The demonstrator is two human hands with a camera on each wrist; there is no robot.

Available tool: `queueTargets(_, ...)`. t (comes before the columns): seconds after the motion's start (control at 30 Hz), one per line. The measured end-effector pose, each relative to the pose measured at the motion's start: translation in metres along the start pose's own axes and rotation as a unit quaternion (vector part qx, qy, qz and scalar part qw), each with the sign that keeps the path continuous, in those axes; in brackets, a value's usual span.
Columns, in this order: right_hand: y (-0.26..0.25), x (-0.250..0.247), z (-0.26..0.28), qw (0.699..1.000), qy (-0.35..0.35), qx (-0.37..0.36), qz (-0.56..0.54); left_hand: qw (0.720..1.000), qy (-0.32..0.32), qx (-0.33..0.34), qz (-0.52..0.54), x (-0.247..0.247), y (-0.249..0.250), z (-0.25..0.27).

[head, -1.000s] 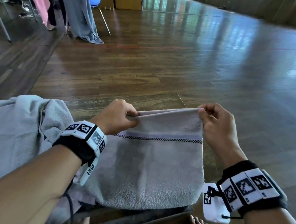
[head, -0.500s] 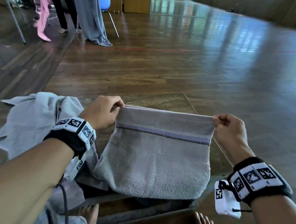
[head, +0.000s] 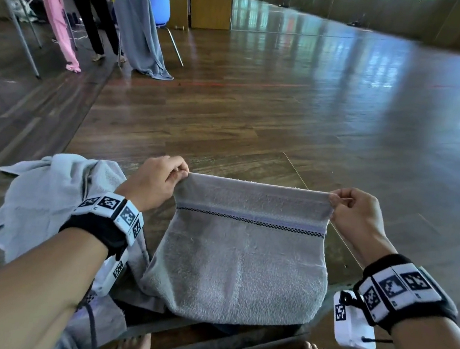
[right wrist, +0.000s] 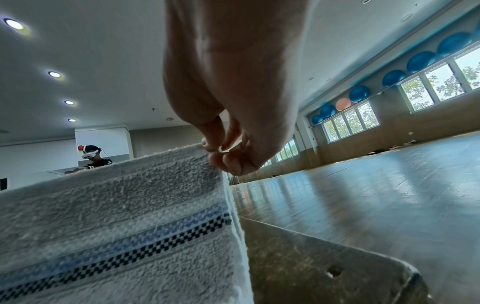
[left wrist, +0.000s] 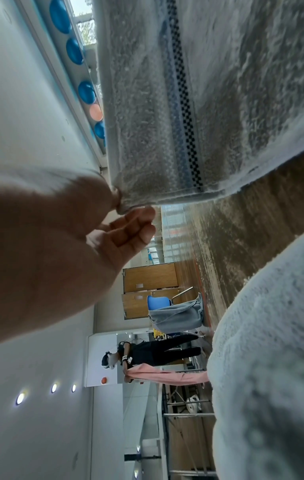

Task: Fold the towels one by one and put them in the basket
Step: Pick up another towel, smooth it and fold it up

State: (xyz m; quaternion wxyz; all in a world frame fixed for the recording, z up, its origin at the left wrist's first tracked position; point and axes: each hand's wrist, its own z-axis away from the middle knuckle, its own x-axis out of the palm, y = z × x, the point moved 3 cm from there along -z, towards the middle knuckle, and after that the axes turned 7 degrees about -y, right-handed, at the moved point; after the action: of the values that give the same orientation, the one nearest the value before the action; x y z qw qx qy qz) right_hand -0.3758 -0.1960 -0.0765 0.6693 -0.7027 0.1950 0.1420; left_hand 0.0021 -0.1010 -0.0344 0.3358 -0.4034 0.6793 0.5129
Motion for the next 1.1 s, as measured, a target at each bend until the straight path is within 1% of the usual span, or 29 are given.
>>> queueTargets(0.2,0.005,-0.002,0.002,1.000,0.007,0.030,-0.002,0.998,-0.028,-0.041,0.038,0.002,-0.003,0.001)
queueTargets(0.37,0.009,-0.001,0.003,0.997,-0.001,0.076,-0.007,0.990,-0.048,-0.080,0.102,0.001,-0.005,0.005)
queueTargets(0.53,0.012,0.007,0.009,0.989,-0.060,0.136,0.024,0.979,-0.134,-0.093,0.119,0.013,-0.002,0.011)
queueTargets(0.7,0.008,0.007,0.015,0.983,-0.075,0.162,0.041,0.956,-0.229,-0.103,0.153,0.025,0.000,0.017)
queueTargets(0.9,0.006,0.005,0.018,0.981,-0.085,0.169,0.033,0.943,-0.298,-0.112,0.101,0.031,-0.005,0.018)
queueTargets(1.0,0.005,0.005,0.019,0.981,-0.086,0.171,0.036,0.940,-0.316,-0.117,0.056,0.034,-0.006,0.018)
queueTargets(1.1,0.004,0.005,0.019,0.980,-0.088,0.175,0.031,0.938,-0.331,-0.106,0.004,0.040,-0.003,0.019)
